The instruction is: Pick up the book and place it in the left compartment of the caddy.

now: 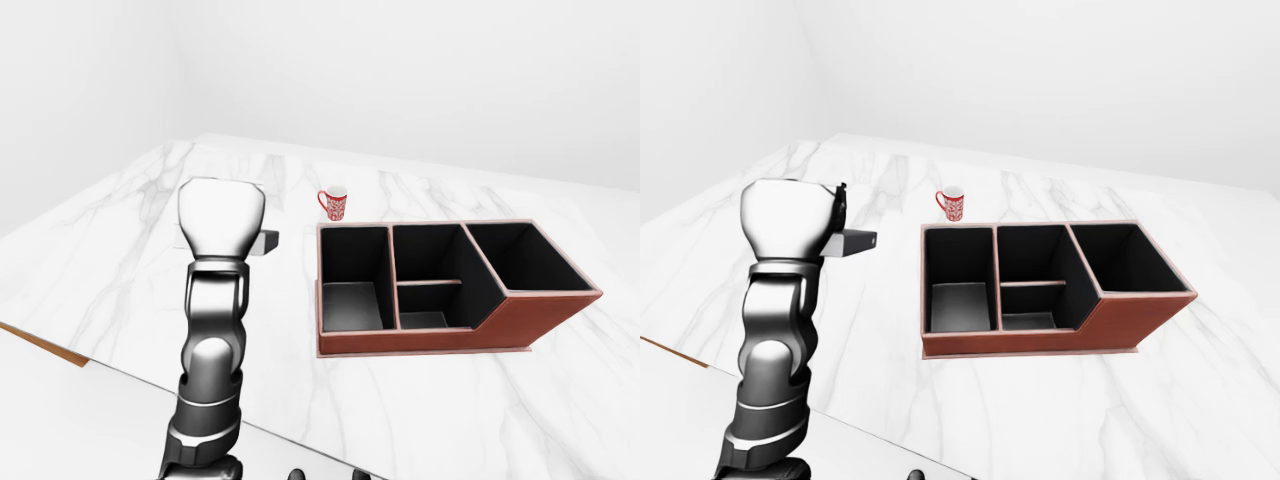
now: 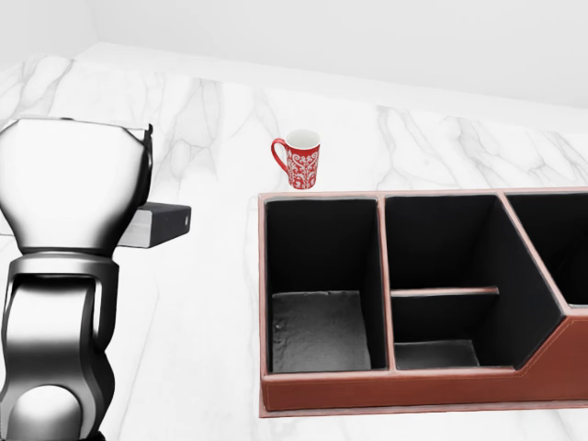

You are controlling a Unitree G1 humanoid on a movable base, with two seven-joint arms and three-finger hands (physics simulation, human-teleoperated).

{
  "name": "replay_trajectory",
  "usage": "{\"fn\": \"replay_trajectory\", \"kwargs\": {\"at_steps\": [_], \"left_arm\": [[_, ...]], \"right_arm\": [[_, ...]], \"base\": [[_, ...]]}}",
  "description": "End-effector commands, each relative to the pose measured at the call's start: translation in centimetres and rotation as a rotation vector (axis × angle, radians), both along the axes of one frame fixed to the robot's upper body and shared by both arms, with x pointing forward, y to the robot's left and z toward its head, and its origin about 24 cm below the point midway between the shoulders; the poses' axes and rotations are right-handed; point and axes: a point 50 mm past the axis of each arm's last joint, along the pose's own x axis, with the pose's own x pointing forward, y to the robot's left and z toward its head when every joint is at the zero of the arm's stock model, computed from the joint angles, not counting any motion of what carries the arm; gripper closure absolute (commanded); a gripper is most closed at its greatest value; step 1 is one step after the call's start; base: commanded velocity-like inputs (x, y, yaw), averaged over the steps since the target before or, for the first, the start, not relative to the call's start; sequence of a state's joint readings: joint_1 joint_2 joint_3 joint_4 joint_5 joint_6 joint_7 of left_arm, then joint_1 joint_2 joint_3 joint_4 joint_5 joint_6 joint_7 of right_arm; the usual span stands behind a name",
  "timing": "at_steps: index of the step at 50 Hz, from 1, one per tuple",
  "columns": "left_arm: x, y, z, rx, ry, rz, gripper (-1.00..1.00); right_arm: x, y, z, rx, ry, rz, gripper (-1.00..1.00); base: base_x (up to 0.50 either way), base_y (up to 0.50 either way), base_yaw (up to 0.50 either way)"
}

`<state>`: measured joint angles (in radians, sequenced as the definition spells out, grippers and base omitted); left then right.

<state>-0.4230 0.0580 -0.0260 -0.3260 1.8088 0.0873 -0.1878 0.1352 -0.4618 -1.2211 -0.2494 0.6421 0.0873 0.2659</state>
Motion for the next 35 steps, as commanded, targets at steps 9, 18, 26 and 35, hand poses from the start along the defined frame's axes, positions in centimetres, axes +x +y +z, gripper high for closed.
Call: {"fn": "replay_trajectory", "kwargs": {"at_steps": [9, 18, 26, 35], "left_arm": [[-5.9, -2.6, 3.0, -0.098, -0.088, -0.03, 1.0], [-7.5, -3.6, 3.4, -0.082, -0.084, -0.079, 1.0], [-8.8, -4.4, 3.7, -0.09, -0.079, -0.138, 1.0], [-9.2, -6.3, 2.8, -0.08, -0.052, -0.233, 1.0]], "right_arm": [[0.0, 0.1, 0.0, -0.002, -0.001, 0.005, -1.0], [-0.3, 0.2, 0.3, -0.008, -0.023, 0.008, -1.0], [-0.3, 0.2, 0.4, -0.012, -0.021, 0.007, -1.0], [-0.7, 0.3, 0.8, -0.018, -0.048, 0.012, -1.0]], "base": [[0.0, 0.0, 0.0], [0.0, 0.0, 0.0], [0.0, 0.0, 0.0], [0.0, 0.0, 0.0]]}}
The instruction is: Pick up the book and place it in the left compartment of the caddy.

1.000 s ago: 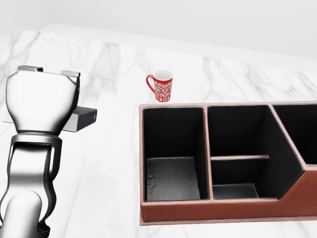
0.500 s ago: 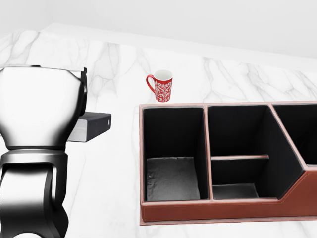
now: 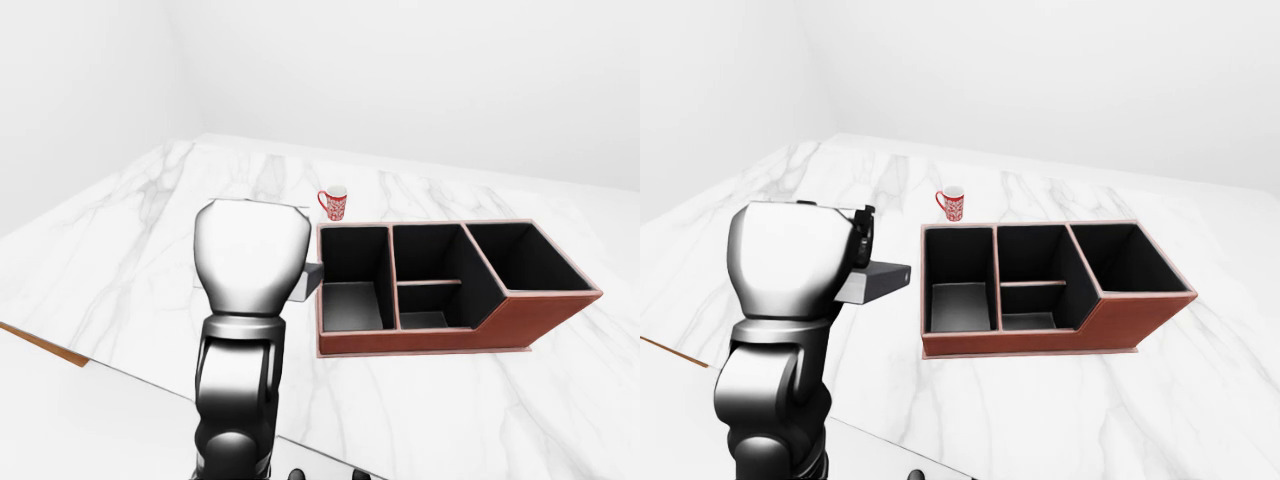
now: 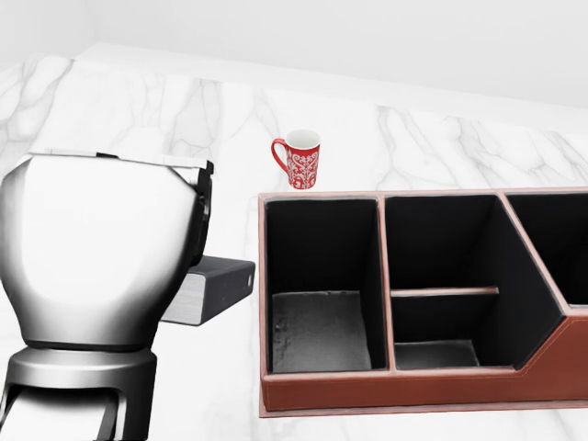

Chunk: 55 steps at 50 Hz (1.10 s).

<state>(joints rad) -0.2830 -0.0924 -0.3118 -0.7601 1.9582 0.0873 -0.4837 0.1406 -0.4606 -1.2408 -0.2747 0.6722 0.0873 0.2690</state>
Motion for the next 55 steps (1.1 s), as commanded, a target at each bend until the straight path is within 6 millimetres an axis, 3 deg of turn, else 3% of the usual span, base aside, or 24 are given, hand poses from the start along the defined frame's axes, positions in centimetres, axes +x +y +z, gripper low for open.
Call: {"fn": "replay_trajectory", "kwargs": {"at_steps": [1, 9, 29, 44, 55], "left_arm": [[-1.5, -1.6, 0.0, -0.002, -0.037, -0.095, 1.0], [-1.4, -0.8, -0.2, -0.025, -0.025, -0.055, 1.0], [-1.4, -0.8, -0.2, -0.023, -0.028, -0.055, 1.0], [-0.3, -4.1, 0.4, 0.077, -0.029, -0.164, 1.0], [0.7, -5.2, -0.2, 0.134, -0.001, -0.179, 1.0]], "right_arm": [[-0.2, 0.0, 0.2, -0.002, -0.017, 0.004, -1.0], [-0.3, -0.1, 0.3, 0.005, -0.022, -0.009, -1.0], [-0.3, -0.1, 0.2, 0.005, -0.017, -0.01, -1.0], [-0.1, 0.1, 0.2, -0.003, -0.01, 0.0, -1.0], [-0.2, 0.2, 0.3, -0.009, -0.01, 0.002, -1.0]], "base": [[0.0, 0.0, 0.0], [0.0, 0.0, 0.0], [0.0, 0.0, 0.0], [0.0, 0.0, 0.0], [0.0, 0.0, 0.0]]}}
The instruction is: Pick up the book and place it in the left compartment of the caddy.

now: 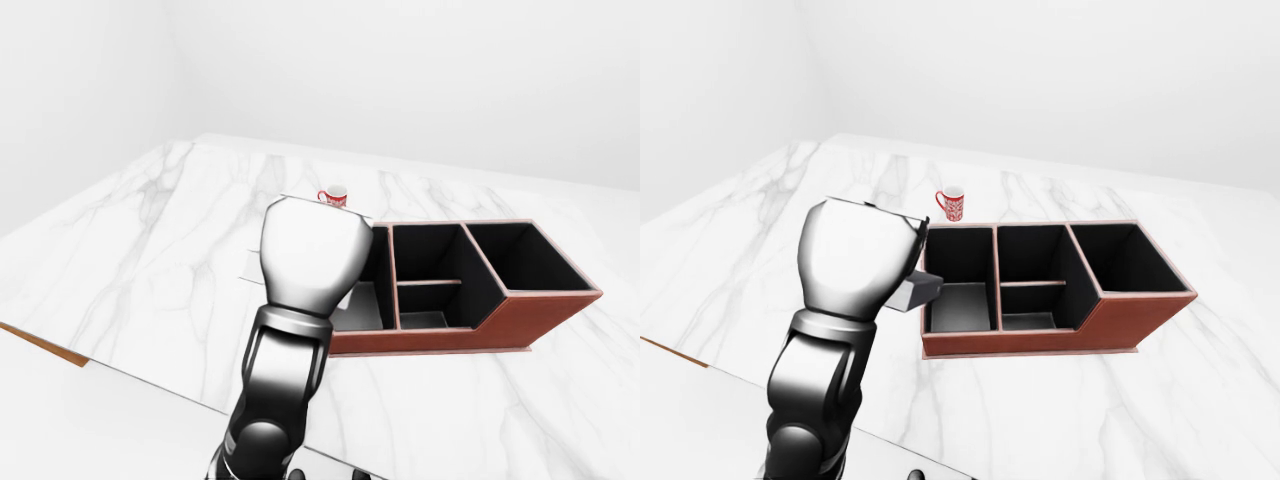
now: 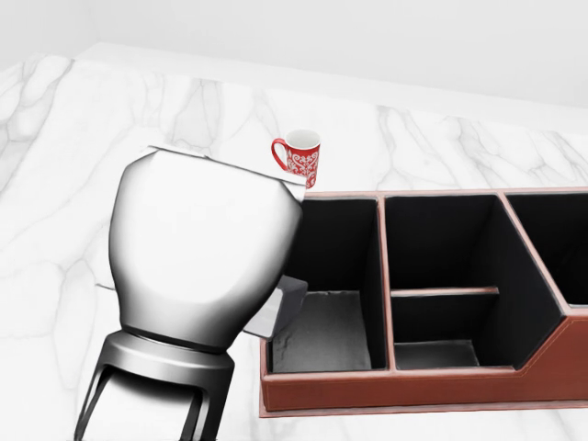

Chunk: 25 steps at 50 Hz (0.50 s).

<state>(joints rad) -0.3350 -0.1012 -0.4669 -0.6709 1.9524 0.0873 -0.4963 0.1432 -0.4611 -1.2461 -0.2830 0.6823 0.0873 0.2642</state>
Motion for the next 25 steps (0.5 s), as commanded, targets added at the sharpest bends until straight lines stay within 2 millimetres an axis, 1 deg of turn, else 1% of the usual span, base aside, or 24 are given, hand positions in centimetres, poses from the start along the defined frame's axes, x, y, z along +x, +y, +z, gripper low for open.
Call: {"fn": "replay_trajectory", "kwargs": {"at_steps": [1, 7, 10, 13, 18, 19, 20, 22, 25], "left_arm": [[0.6, -1.3, 0.1, 0.056, -0.03, -0.019, 1.0], [1.1, -2.0, 0.1, 0.074, -0.013, -0.03, 1.0], [1.2, -2.4, 0.3, 0.092, -0.01, -0.038, 1.0], [1.6, -3.0, -0.1, 0.094, 0.008, -0.051, 1.0], [1.7, -3.0, -0.2, 0.091, 0.009, -0.05, 1.0], [2.1, -3.5, -0.2, 0.076, 0.028, -0.056, 1.0], [2.2, -3.5, -0.2, 0.071, 0.03, -0.055, 1.0], [2.4, -3.8, 0.5, 0.076, 0.033, -0.054, 1.0], [2.6, -4.0, 0.7, 0.084, 0.035, -0.054, 1.0]], "right_arm": [[0.0, 0.1, 0.1, -0.007, 0.0, 0.003, -1.0], [0.0, 0.1, 0.0, -0.007, 0.002, 0.004, -1.0], [0.3, 0.1, -0.4, 0.005, 0.015, 0.008, -1.0], [0.1, 0.1, -0.1, -0.002, 0.009, 0.007, -1.0], [0.1, 0.1, -0.1, -0.003, 0.009, 0.006, -1.0], [0.0, 0.1, 0.0, -0.007, 0.004, 0.007, -1.0], [0.0, 0.1, 0.0, -0.008, 0.003, 0.007, -1.0], [0.2, 0.1, -0.3, 0.0, 0.014, 0.012, -1.0], [0.2, 0.1, -0.4, 0.001, 0.017, 0.012, -1.0]], "base": [[0.0, 0.0, 0.0], [0.0, 0.0, 0.0], [0.0, 0.0, 0.0], [0.0, 0.0, 0.0], [0.0, 0.0, 0.0], [0.0, 0.0, 0.0], [0.0, 0.0, 0.0], [0.0, 0.0, 0.0], [0.0, 0.0, 0.0]]}}
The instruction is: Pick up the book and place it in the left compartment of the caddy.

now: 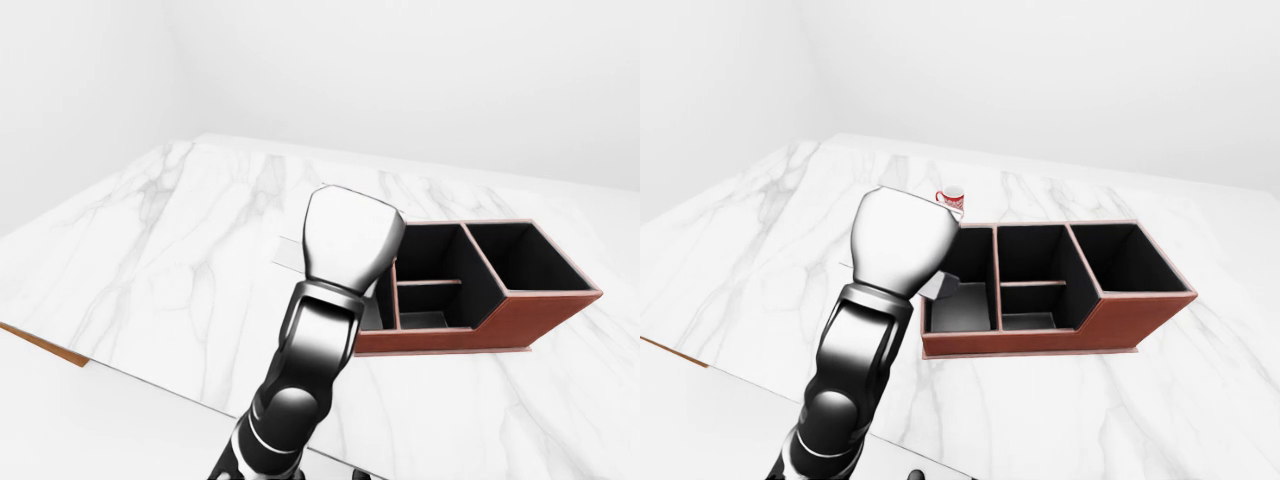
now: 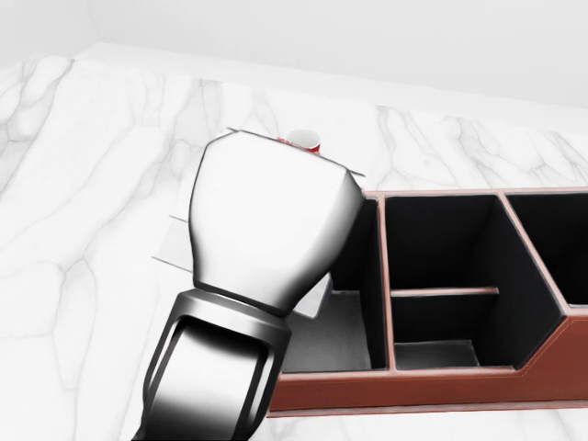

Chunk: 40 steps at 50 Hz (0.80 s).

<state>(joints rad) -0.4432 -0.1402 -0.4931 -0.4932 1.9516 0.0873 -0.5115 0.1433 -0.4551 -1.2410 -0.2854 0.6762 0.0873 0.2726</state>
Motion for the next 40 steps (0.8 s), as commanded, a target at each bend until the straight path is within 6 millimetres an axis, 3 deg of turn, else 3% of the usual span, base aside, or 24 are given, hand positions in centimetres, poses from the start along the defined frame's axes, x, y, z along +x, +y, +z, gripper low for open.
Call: {"fn": "replay_trajectory", "kwargs": {"at_steps": [1, 23, 40], "left_arm": [[0.9, -1.1, 1.1, -0.008, -0.017, -0.003, 1.0], [2.1, -3.2, 0.2, -0.087, 0.045, -0.051, 1.0], [3.1, -3.3, -1.3, -0.077, 0.078, -0.038, 1.0]], "right_arm": [[0.0, 0.1, 0.0, -0.002, 0.003, 0.003, -1.0], [0.2, 0.2, -0.2, -0.013, 0.023, 0.009, -1.0], [0.5, 0.2, -0.6, -0.004, 0.04, 0.017, -1.0]], "base": [[0.0, 0.0, 0.0], [0.0, 0.0, 0.0], [0.0, 0.0, 0.0]]}}
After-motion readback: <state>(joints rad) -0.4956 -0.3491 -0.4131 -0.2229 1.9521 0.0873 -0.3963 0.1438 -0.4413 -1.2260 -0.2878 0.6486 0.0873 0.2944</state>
